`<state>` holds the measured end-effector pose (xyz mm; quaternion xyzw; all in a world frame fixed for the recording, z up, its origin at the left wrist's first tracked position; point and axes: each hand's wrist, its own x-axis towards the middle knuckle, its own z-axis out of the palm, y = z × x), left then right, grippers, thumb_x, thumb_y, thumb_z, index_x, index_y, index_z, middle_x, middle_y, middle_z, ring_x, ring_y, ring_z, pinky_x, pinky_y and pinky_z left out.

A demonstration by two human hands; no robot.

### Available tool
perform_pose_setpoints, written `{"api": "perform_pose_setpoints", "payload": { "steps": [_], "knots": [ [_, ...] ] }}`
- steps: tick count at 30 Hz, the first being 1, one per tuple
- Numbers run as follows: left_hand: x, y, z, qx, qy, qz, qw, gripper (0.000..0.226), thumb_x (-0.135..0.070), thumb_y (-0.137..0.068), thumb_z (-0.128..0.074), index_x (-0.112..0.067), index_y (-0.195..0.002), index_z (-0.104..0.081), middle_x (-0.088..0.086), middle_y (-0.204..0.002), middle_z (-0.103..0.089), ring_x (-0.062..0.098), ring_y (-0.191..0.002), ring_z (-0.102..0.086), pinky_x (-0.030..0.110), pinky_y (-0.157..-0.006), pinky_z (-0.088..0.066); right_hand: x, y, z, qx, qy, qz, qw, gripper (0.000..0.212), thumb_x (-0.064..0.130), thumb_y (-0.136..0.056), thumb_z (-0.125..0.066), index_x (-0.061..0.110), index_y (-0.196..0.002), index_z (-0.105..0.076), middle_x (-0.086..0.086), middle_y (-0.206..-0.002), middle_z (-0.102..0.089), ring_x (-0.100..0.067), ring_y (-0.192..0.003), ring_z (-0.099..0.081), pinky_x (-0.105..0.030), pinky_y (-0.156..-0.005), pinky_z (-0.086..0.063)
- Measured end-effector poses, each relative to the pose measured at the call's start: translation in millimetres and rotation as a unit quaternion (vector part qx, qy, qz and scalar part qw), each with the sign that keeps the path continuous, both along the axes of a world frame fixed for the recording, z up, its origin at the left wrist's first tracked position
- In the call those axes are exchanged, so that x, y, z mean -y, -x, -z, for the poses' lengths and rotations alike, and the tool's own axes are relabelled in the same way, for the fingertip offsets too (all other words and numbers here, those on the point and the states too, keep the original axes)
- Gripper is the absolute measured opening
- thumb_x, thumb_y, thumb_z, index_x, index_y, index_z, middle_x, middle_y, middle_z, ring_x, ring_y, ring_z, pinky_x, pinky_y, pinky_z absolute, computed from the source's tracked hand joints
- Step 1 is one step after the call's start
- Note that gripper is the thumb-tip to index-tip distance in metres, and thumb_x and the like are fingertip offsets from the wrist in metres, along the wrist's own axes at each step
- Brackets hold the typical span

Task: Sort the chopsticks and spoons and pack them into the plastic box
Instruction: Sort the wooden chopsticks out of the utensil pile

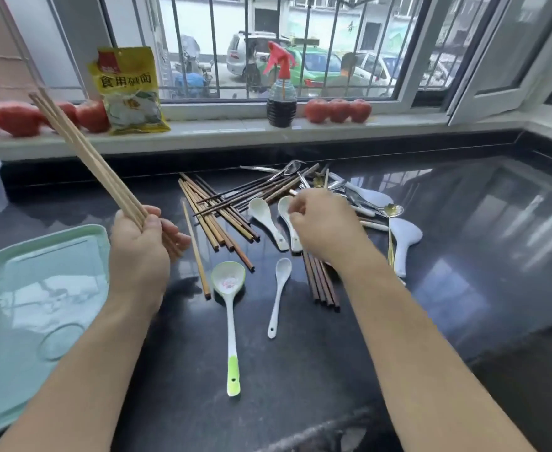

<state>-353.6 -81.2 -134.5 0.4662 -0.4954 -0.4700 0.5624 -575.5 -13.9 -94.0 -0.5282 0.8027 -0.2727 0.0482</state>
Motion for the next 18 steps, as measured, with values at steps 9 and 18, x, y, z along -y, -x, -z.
{"api": "perform_pose_setpoints", "payload": {
  "steps": [9, 18],
  "knots": [
    [-22, 14, -13, -0.176, -0.143, 0.182, 0.957, 0.015, -0.007, -0.11, -0.036, -0.005, -0.112, -0.051, 0.009, -0.066, -0.053, 0.03, -0.064, -0.07, 0.054, -0.077, -0.064, -92, 51, 20, 0.021, -0.072, 0.057, 0.996, 0.01, 0.026, -0.095, -0.06, 0.03, -0.097, -0.069, 0.003, -0.108, -0.068, -0.019, -0.101, -0.061, -0.029, -0.086, -0.046],
    [6, -1, 8, -0.154, -0.185, 0.031, 0.97, 0.013, -0.016, -0.111, -0.037, -0.012, -0.109, -0.049, 0.004, -0.075, -0.049, 0.017, -0.057, -0.049, 0.034, -0.054, -0.048, -22, -3, 47, -0.118, -0.084, -0.204, 0.968, 0.049, 0.026, -0.109, -0.039, 0.017, -0.156, -0.034, 0.002, -0.165, -0.026, -0.02, -0.155, -0.009, -0.03, -0.124, -0.005]
  ]
}}
